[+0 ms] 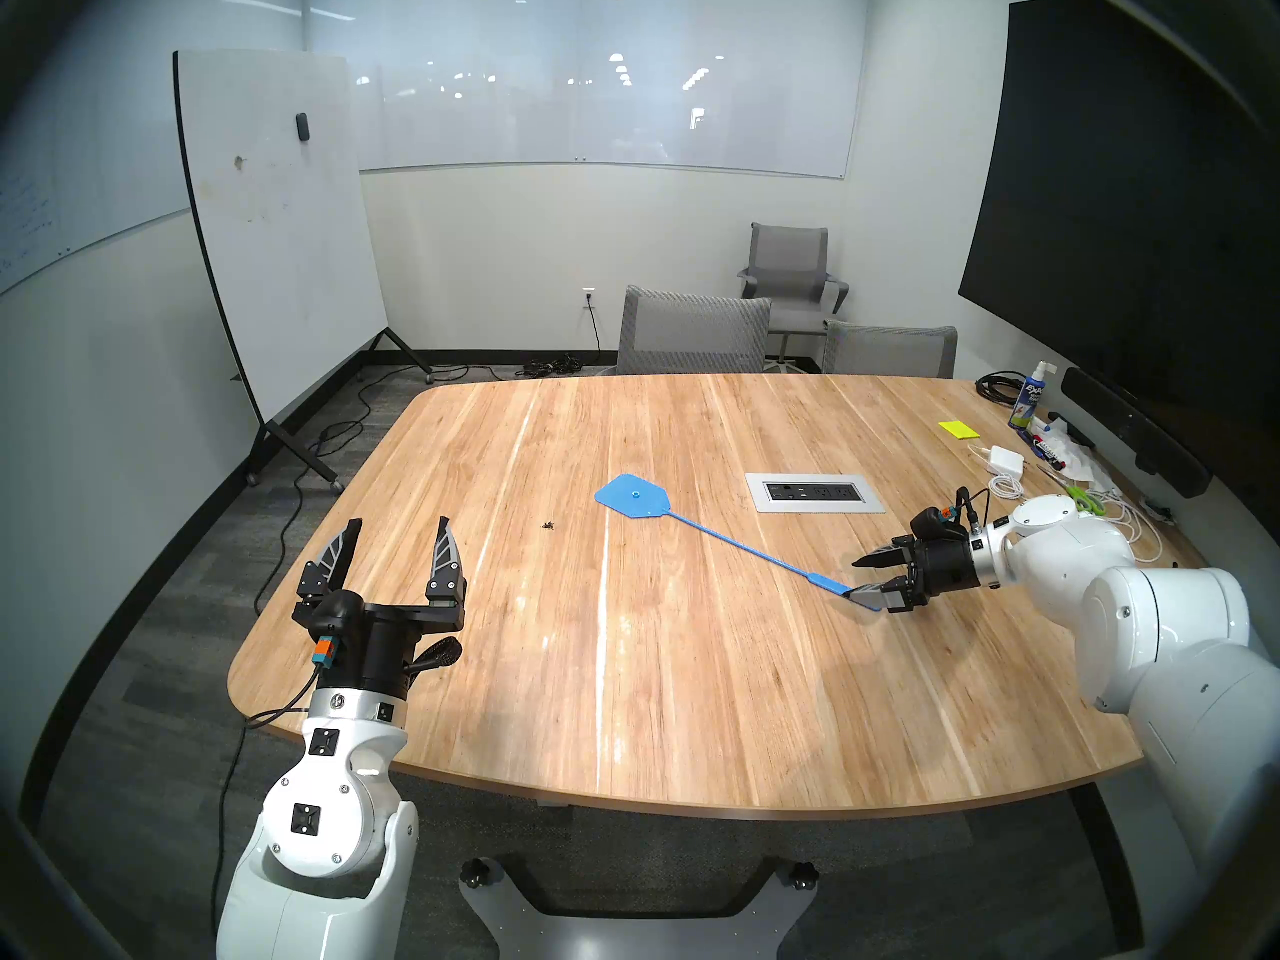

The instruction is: Swat a bug on table

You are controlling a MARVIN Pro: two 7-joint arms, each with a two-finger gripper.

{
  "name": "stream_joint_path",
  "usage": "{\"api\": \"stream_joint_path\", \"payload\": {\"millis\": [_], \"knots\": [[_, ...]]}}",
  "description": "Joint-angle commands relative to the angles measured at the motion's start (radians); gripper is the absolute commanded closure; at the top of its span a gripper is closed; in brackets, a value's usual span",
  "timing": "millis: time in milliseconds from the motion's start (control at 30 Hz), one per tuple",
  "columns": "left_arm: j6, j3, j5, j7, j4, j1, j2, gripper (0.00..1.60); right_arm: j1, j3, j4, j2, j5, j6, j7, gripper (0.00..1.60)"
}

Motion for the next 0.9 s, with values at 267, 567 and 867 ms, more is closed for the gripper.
{"api": "stream_joint_path", "payload": {"millis": [267,567,867], "knots": [[-0.004,0.001,0.000,-0.001,-0.027,0.000,0.000,0.00,-0.014,-0.017,-0.004,-0.013,-0.038,-0.033,-0.084,0.00],[-0.003,0.001,0.000,-0.001,-0.028,0.001,0.000,0.00,-0.027,-0.022,0.007,-0.019,-0.063,-0.037,-0.115,0.48],[-0.003,0.001,0.000,-0.001,-0.028,0.001,0.000,0.00,-0.038,-0.027,0.006,-0.005,-0.076,-0.035,-0.114,0.87]]}}
